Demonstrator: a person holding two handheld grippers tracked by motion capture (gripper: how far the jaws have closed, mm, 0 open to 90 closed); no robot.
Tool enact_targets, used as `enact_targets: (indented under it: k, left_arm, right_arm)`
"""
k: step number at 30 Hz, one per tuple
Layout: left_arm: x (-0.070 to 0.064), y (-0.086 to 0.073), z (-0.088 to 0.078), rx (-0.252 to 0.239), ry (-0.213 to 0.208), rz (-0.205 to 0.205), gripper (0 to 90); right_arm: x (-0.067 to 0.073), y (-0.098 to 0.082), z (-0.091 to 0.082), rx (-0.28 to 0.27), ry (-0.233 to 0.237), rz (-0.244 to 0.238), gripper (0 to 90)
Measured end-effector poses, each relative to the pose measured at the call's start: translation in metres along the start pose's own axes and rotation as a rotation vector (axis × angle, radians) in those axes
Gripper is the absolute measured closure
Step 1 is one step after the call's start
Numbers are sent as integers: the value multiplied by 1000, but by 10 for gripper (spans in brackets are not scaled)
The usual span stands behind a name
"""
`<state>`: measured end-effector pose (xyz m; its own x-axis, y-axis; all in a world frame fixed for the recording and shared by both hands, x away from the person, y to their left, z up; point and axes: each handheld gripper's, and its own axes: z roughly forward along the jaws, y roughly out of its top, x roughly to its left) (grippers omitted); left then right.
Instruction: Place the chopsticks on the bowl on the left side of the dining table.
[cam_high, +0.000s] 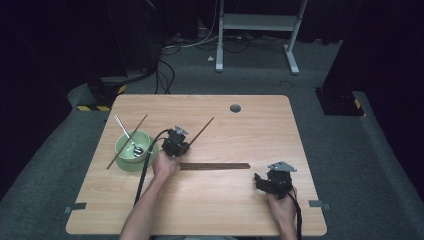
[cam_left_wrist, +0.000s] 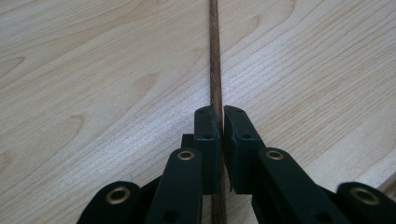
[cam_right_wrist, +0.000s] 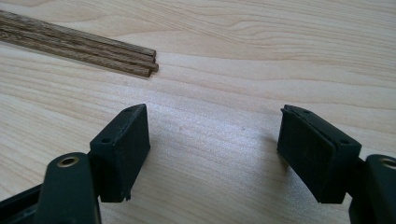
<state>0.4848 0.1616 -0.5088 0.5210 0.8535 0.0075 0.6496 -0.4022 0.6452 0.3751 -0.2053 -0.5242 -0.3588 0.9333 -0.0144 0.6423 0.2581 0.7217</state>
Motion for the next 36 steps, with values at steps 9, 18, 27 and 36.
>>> enact_targets:
  k: [9,18,27,36]
  left_arm:
    - [-1,0,-3,-9,-28,-9,839]
    - [-2,-1,-13,-38,-43,-2,839]
    - [0,-1,-24,-65,-55,-13,839]
    - [-1,-2,-37,-97,-68,-10,839]
  right_arm:
    - [0,0,0,0,0,0,247]
    - [0,0,0,0,0,0,247]
    - [0,0,0,0,0,0,247]
    - [0,0,0,0,0,0,247]
